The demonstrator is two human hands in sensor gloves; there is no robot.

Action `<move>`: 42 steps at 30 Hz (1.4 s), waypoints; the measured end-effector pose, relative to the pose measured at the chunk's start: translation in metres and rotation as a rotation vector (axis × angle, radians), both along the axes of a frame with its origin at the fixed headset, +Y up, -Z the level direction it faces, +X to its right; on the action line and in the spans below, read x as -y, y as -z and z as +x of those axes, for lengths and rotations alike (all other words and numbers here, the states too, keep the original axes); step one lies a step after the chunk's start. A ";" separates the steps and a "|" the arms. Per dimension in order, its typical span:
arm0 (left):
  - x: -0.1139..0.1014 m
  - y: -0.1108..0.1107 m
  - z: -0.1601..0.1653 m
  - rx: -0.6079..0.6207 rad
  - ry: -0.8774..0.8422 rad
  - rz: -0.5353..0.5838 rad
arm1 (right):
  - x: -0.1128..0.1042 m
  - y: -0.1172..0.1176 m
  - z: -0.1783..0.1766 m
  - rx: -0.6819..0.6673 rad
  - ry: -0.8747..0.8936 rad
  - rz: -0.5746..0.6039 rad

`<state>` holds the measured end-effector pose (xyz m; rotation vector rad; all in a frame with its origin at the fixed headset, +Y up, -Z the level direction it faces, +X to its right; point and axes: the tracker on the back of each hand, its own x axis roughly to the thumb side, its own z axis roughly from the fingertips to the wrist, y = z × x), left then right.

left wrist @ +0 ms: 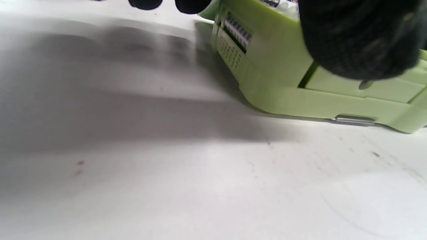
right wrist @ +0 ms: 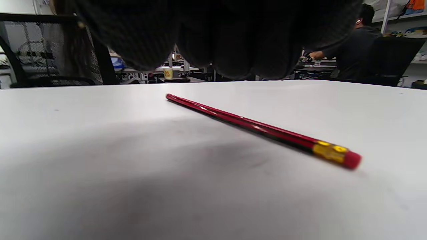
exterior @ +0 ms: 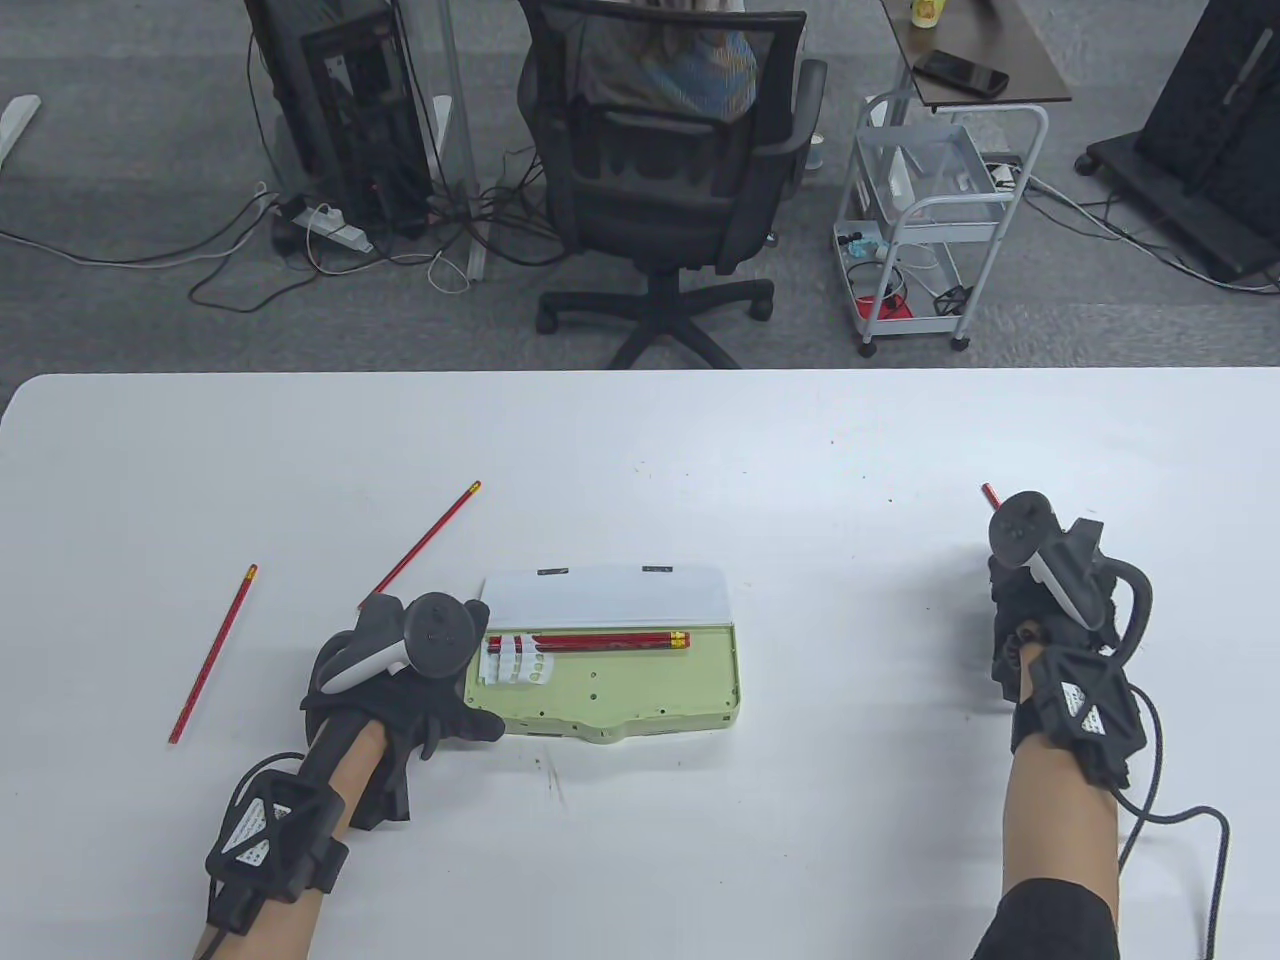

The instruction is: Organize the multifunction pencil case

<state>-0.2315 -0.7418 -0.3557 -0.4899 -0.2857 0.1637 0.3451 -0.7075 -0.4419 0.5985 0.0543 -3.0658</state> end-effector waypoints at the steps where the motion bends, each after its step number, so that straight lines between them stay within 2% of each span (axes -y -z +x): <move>1: 0.000 0.000 0.000 0.000 -0.001 0.000 | 0.002 0.002 0.002 0.007 -0.018 -0.014; 8: 0.000 0.000 0.000 -0.001 -0.002 -0.001 | 0.012 0.013 0.013 0.068 -0.123 -0.090; 19: 0.000 0.000 -0.001 -0.001 -0.005 -0.003 | 0.026 0.019 0.022 0.119 -0.149 -0.167; 32: 0.000 0.000 -0.001 -0.002 -0.003 -0.003 | 0.024 0.023 0.011 0.108 -0.233 -0.175; 39: 0.000 0.000 -0.001 -0.002 -0.005 -0.004 | 0.026 0.029 0.001 0.060 -0.332 -0.230; 42: 0.001 0.000 -0.001 -0.002 -0.008 -0.005 | 0.026 0.028 0.002 0.052 -0.324 -0.259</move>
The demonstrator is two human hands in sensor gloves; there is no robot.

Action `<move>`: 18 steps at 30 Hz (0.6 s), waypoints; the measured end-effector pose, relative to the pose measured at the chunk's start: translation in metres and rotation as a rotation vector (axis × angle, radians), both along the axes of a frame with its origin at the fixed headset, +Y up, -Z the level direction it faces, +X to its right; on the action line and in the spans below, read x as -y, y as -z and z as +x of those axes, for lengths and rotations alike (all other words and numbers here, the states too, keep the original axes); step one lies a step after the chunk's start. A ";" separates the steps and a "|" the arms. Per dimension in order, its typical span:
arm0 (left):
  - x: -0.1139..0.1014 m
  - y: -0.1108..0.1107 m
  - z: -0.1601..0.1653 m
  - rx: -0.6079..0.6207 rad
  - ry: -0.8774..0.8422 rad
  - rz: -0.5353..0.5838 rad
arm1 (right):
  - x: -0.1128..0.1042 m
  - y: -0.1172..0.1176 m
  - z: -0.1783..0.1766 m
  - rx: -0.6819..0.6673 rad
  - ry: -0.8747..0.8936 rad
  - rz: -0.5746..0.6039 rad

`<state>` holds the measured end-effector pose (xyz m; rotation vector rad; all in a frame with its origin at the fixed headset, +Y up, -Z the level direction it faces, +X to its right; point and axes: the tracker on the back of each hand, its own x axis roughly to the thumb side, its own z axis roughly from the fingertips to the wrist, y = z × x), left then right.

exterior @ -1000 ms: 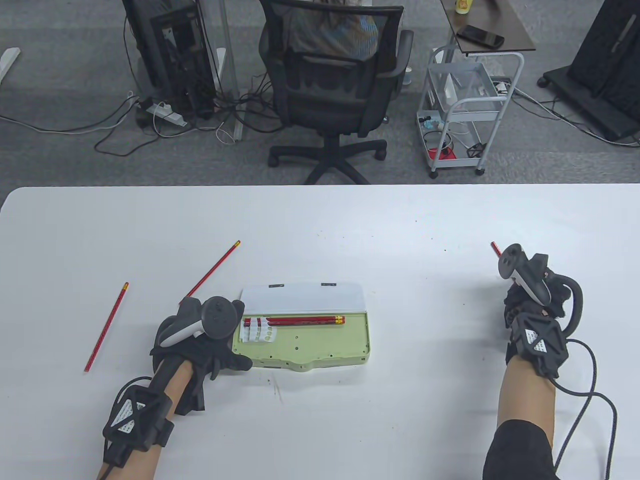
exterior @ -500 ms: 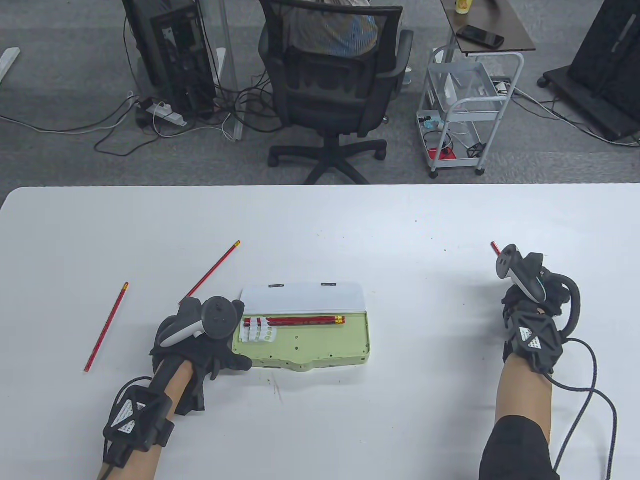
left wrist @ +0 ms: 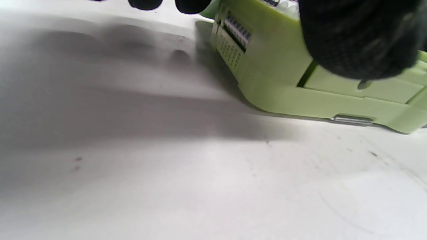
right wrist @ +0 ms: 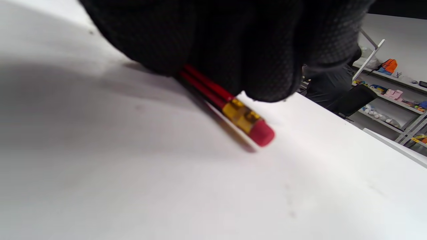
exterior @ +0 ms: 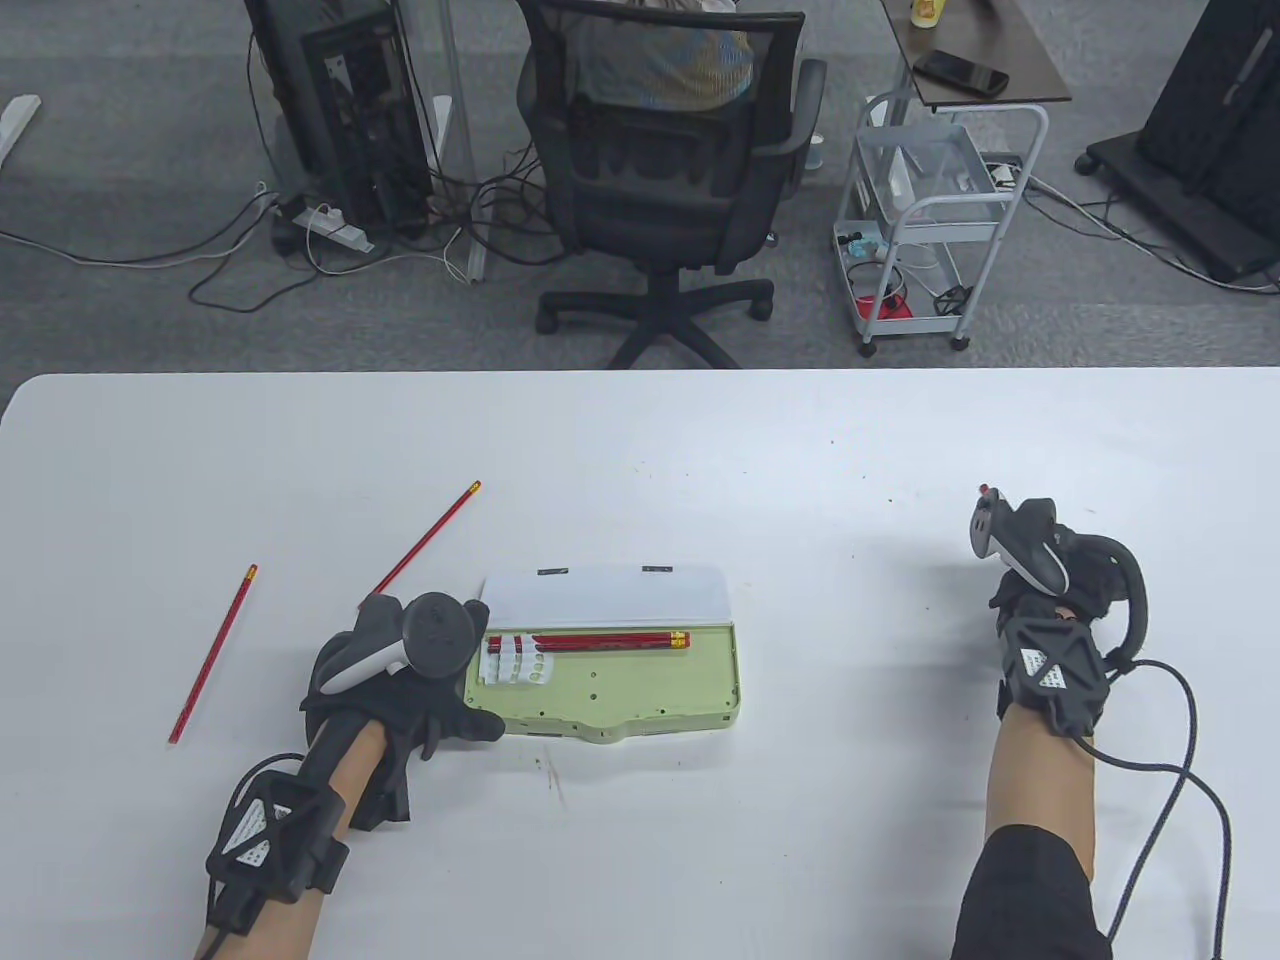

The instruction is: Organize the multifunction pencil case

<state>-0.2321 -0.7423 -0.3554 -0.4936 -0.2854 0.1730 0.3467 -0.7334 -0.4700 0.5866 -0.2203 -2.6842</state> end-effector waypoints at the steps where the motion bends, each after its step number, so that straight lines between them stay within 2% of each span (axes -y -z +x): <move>1: 0.000 0.000 0.000 0.000 0.000 0.000 | 0.000 -0.001 0.000 0.002 0.002 -0.003; 6: 0.000 0.000 0.000 0.000 0.001 0.003 | -0.013 -0.010 -0.014 -0.029 0.080 0.004; 11: 0.000 0.000 0.000 0.000 0.003 0.007 | -0.037 -0.029 -0.052 -0.151 0.221 0.089; 18: 0.000 -0.001 0.001 0.002 0.013 0.014 | -0.059 -0.059 -0.110 -0.326 0.333 0.171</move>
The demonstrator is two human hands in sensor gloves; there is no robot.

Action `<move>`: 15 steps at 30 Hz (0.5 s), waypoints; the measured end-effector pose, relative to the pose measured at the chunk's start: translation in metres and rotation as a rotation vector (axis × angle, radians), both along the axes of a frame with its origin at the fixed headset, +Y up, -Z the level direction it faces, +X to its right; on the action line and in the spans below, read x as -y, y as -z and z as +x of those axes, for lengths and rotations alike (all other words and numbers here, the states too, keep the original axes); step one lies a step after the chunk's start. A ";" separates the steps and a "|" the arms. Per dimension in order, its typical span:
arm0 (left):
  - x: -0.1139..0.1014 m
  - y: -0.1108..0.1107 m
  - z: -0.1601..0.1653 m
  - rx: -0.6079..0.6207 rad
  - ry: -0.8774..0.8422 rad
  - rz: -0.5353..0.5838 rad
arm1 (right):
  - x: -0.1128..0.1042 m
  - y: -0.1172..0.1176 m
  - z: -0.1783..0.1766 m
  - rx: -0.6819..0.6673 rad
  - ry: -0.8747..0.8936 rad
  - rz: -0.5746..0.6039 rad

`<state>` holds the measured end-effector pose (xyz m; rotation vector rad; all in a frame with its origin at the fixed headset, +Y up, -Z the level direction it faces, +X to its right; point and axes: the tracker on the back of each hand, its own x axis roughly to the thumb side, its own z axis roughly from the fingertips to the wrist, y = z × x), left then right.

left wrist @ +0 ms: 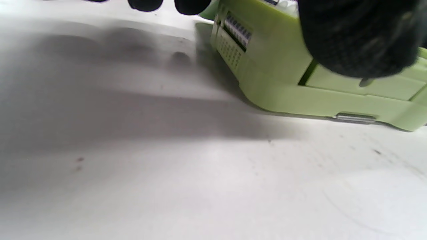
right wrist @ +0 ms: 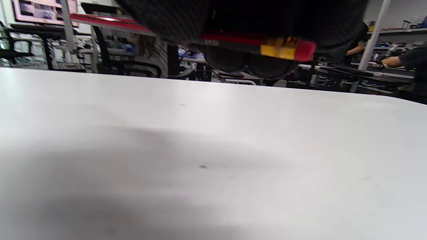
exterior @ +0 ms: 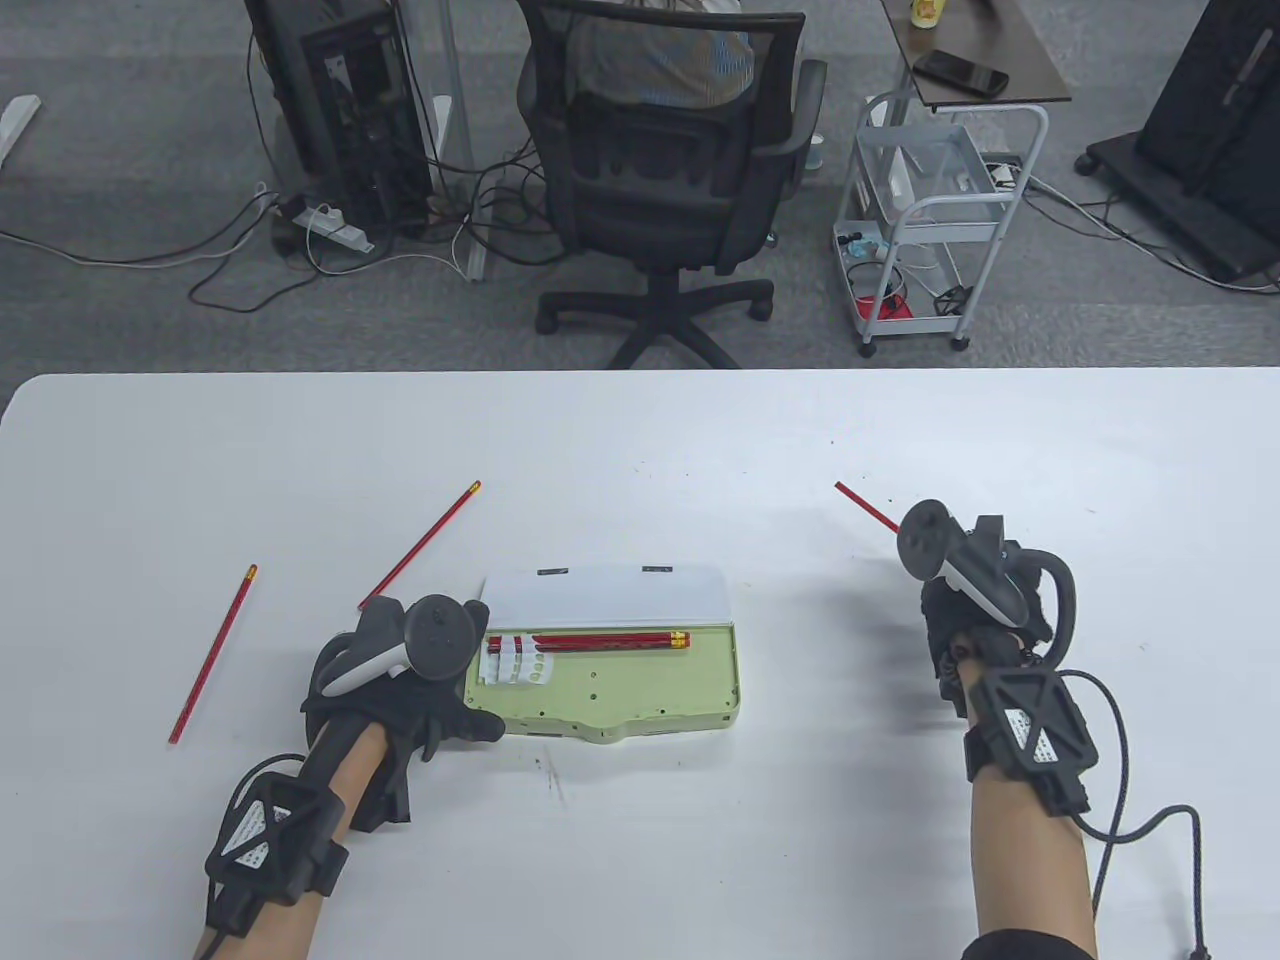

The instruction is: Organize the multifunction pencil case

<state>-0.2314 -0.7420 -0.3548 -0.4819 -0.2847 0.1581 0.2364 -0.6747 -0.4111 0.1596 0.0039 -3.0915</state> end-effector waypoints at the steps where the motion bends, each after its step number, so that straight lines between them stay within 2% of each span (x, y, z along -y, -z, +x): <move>1: 0.000 0.000 0.000 0.000 -0.002 -0.001 | -0.001 -0.002 -0.005 -0.013 0.010 0.007; 10: 0.000 0.000 0.000 0.002 -0.009 -0.002 | -0.024 -0.041 -0.075 -0.197 0.024 0.095; 15: 0.000 0.000 0.000 0.002 -0.005 -0.003 | -0.025 -0.066 -0.111 -0.310 -0.003 0.134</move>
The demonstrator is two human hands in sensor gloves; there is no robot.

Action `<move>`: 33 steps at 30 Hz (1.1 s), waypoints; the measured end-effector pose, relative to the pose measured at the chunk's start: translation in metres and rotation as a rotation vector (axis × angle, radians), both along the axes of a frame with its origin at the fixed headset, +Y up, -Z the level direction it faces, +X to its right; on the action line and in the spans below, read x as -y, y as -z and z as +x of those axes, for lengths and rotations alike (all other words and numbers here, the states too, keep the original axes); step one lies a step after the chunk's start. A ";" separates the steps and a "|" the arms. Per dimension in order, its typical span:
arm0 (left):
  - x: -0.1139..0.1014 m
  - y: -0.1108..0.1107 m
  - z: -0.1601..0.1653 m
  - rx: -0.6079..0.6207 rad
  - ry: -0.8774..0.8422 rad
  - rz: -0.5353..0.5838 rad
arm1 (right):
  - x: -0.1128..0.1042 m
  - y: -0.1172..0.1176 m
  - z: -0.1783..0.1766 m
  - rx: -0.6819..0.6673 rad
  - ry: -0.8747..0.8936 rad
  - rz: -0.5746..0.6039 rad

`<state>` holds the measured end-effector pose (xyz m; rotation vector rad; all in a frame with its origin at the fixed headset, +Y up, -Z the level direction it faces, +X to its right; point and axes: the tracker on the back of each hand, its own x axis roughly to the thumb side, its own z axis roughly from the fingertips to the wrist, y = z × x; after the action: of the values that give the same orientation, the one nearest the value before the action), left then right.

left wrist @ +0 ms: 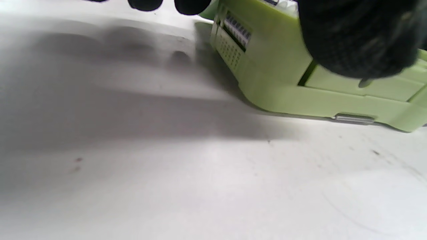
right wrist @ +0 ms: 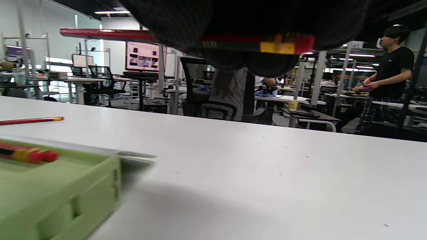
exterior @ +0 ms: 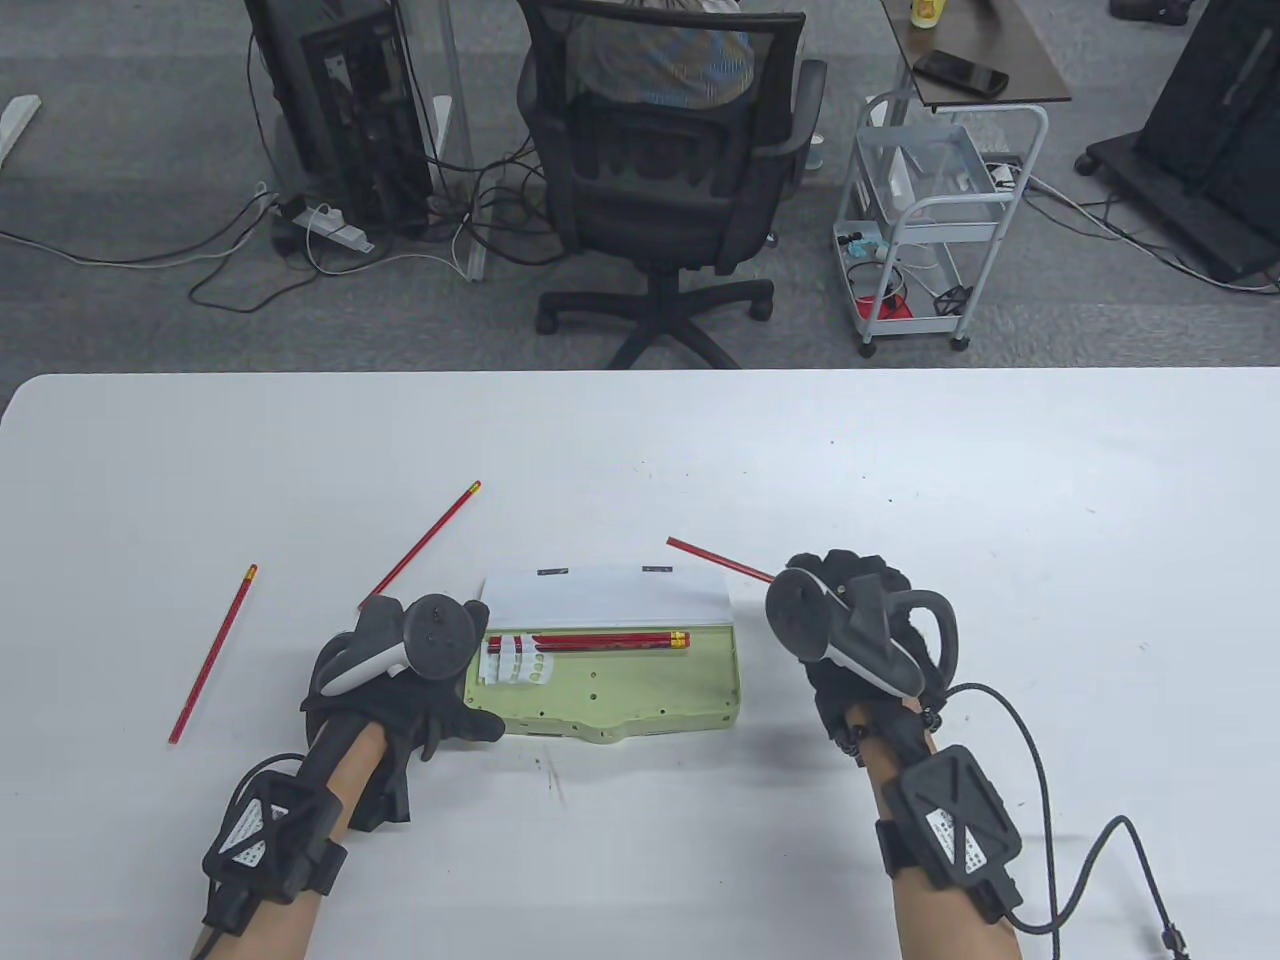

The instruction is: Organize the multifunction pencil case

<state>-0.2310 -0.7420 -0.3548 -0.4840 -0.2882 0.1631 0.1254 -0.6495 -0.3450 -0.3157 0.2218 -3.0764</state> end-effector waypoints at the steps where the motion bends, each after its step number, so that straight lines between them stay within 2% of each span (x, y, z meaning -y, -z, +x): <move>1: 0.000 0.000 0.000 0.000 0.000 0.000 | 0.003 -0.006 -0.008 -0.028 -0.012 0.019; 5: 0.000 0.000 0.000 -0.001 -0.003 -0.001 | 0.016 -0.017 -0.031 -0.111 -0.097 0.035; 14: 0.000 0.000 0.000 -0.003 -0.006 -0.003 | 0.041 -0.020 -0.068 -0.247 -0.222 0.033; 33: 0.000 0.000 0.001 -0.001 0.004 -0.003 | 0.058 -0.016 -0.093 -0.316 -0.280 0.047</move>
<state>-0.2298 -0.7421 -0.3546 -0.4873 -0.2857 0.1604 0.0324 -0.7079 -0.3295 -0.7599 0.2364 -2.7285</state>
